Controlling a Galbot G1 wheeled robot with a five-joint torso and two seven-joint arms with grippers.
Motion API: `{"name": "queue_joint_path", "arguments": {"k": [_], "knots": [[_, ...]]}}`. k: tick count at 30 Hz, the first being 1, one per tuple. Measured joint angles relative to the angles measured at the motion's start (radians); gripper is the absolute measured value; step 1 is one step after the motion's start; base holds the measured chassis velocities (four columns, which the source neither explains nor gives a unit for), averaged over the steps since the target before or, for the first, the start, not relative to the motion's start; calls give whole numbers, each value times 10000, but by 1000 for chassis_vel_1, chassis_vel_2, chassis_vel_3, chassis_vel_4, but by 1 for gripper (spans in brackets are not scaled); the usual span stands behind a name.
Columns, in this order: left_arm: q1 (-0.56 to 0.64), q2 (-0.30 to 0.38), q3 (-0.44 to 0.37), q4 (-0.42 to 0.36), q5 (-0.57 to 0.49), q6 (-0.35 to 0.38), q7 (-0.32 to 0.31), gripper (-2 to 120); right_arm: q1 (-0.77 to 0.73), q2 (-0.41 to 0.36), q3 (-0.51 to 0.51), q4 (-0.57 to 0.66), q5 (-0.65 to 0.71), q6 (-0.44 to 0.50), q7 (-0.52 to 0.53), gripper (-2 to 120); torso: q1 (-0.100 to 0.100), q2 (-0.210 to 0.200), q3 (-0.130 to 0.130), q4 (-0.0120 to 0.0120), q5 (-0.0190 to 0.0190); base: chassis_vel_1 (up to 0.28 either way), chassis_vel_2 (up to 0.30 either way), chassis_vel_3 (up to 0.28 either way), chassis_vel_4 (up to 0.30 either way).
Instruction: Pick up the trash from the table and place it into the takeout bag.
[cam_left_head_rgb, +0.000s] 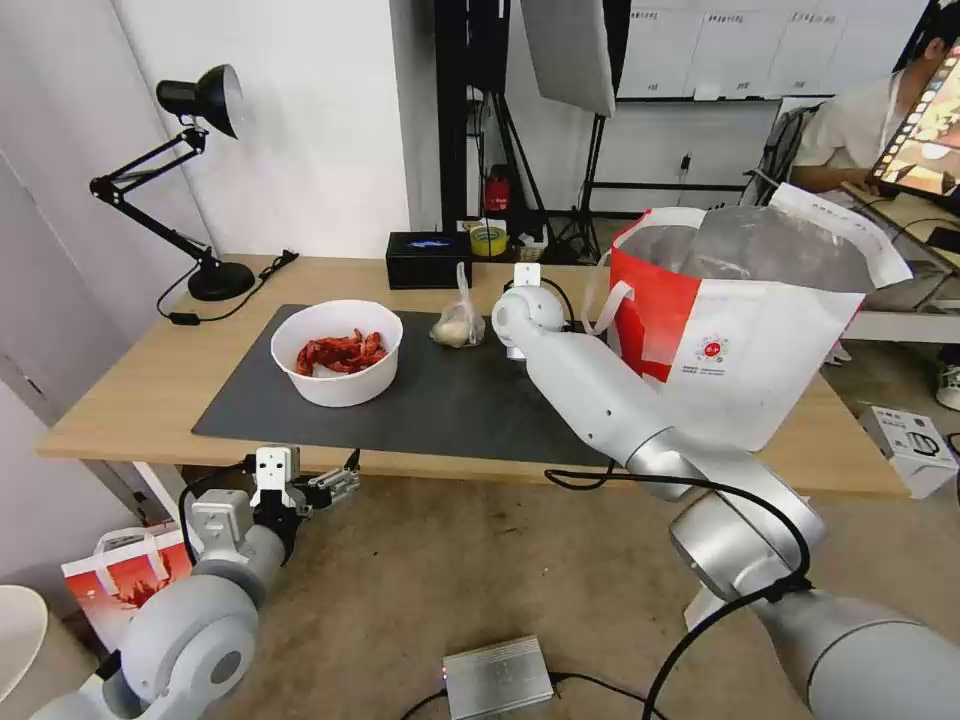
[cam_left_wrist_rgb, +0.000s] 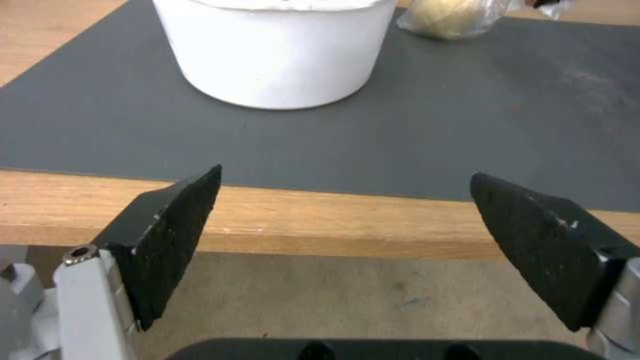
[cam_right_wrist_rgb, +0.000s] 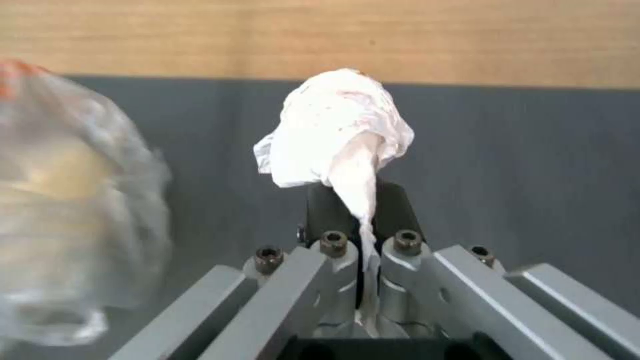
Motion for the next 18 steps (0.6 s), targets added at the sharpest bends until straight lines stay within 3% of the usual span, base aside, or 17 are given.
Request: {"name": "queue_joint_path", "arguments": {"k": [7, 18], "knots": [[65, 47, -126, -6, -5, -1, 1, 100, 102, -108, 103, 753, 109, 161, -108, 0, 0, 0, 0, 2, 1, 0, 0, 0, 0], [80, 26, -117, -13, -9, -3, 5, 100, 66, -834, -209, 2862, 836, 117, 912, 0, -1, 0, -1, 0, 1, 0, 0, 0, 0]]}}
